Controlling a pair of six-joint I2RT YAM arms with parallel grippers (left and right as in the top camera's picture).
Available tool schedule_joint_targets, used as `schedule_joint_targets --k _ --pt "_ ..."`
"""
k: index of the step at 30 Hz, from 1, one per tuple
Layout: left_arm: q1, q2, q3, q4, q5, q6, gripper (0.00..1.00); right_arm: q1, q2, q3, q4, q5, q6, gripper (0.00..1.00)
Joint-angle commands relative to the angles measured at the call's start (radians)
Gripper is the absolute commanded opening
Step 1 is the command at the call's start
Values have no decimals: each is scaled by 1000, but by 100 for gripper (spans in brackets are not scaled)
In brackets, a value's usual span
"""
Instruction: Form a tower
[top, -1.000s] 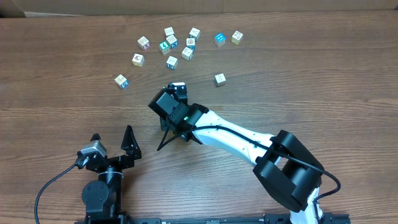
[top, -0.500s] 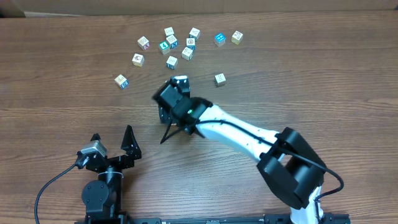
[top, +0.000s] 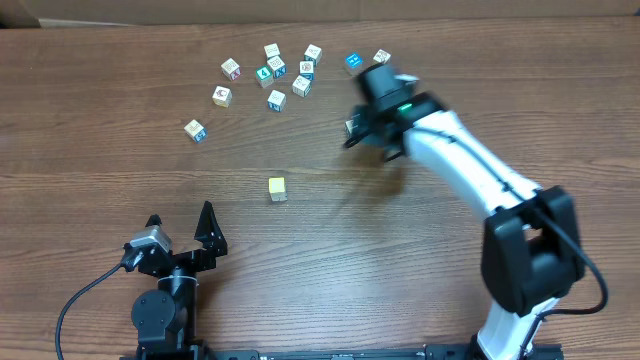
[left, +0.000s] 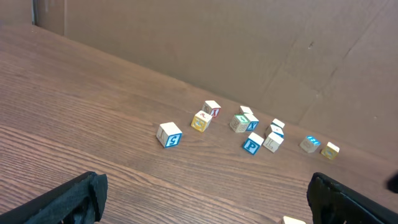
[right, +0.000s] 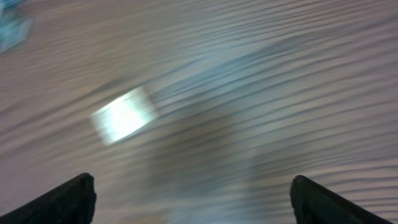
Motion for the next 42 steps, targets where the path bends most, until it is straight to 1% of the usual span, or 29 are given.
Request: schedule_joint_targets --k 1,6,10,15,17,25,42 --pt "-3 -8 -3 2 5 -6 100 -144 -27 19 -30 12 -77 100" --pt "-3 -8 -3 2 5 -6 99 -388 -27 19 -100 13 -127 100" --pt "-3 -8 -3 2 5 -6 99 -541 -27 19 -120 12 -126 100" --pt "-3 -8 -3 2 5 -6 100 -705 -27 19 -120 7 -126 100" --pt "-3 -8 -3 2 5 -6 99 -750 -27 19 -121 -8 -126 100" --pt "-3 -8 -3 2 5 -6 100 -842 -27 19 -120 -18 -126 100" --pt "-3 -8 -3 2 5 -6 100 -845 -27 19 -120 -18 -126 100"
